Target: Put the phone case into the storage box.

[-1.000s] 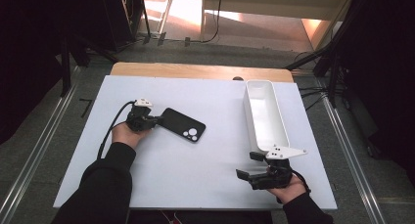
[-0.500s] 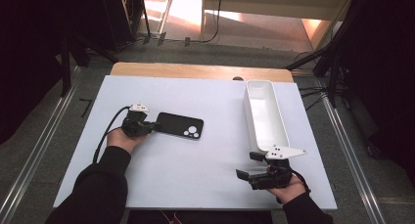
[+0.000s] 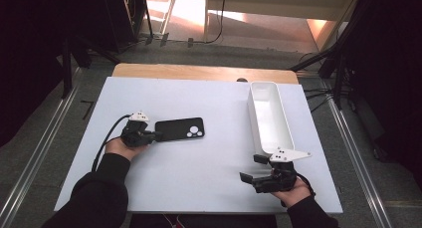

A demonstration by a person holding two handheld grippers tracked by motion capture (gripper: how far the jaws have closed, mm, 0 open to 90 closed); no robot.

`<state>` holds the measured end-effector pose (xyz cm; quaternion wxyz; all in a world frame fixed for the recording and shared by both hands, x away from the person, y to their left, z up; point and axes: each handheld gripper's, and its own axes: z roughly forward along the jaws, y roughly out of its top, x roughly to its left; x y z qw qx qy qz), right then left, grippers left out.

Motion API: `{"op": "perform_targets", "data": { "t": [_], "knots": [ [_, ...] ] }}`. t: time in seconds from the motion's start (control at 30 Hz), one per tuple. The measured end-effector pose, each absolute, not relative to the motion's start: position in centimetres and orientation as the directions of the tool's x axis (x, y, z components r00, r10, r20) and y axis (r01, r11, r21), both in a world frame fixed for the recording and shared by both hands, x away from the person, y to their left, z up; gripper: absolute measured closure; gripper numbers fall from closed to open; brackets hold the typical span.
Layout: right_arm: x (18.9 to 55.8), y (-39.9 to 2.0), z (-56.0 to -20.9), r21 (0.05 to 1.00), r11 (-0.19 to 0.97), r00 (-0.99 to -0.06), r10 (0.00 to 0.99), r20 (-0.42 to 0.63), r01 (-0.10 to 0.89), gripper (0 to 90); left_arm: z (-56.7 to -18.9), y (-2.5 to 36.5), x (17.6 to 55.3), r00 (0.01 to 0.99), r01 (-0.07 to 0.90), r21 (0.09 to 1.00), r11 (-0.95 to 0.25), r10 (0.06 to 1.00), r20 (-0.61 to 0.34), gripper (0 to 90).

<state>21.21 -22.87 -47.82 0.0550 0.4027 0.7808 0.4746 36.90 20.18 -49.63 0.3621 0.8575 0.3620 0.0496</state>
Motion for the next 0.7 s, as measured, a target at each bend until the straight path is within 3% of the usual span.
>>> {"op": "perform_targets", "data": {
  "t": [0.7],
  "knots": [
    [21.3, -22.8, -47.8, 0.788, 0.227, -0.671, 0.682, 0.291, 0.572, 11.5, -49.6, 18.5, 33.6, 0.787, 0.566, 0.631, -0.530, 0.575, -0.224, 89.5]
  ]
}}
